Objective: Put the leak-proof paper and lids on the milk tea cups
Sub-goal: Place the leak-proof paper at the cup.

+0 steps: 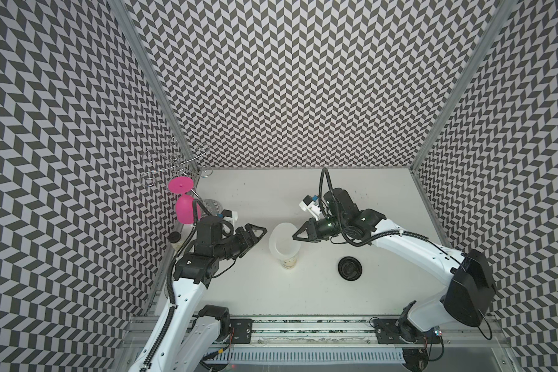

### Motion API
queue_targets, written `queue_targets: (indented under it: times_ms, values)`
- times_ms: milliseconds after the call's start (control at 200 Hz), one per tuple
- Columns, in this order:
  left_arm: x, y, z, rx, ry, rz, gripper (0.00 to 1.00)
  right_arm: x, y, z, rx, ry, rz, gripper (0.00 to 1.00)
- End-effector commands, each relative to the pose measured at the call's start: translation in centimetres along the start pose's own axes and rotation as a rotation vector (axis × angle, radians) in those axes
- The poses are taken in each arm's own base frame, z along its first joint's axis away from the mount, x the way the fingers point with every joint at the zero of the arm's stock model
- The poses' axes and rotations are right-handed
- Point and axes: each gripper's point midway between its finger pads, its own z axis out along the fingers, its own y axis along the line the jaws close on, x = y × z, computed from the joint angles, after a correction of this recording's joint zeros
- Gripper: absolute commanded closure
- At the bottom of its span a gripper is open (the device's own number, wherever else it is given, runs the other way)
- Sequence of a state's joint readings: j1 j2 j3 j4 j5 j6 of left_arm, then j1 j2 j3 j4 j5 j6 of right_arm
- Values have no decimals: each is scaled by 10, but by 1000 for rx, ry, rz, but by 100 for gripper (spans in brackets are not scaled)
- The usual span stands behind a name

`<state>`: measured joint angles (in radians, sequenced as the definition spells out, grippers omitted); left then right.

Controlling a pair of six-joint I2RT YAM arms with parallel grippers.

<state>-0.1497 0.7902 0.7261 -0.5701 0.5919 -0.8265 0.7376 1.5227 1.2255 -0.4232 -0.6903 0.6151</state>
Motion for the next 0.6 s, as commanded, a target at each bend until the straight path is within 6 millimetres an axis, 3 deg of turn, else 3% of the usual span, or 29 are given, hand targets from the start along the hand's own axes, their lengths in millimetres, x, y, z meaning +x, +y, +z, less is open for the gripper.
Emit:
queue_targets:
  times_ms: [0, 250, 426, 596]
  values:
    - [4, -3, 6, 43, 36, 21, 24, -10, -9, -1, 56, -33, -38, 100]
    - [11, -1, 16, 59, 81, 28, 24, -11, -25, 1, 129, -33, -53, 100]
    - [13, -4, 21, 78, 96, 26, 26, -12, -22, 1, 117, -28, -59, 100]
    - [13, -4, 23, 75, 107, 29, 28, -10, -23, 1, 122, -21, -60, 92]
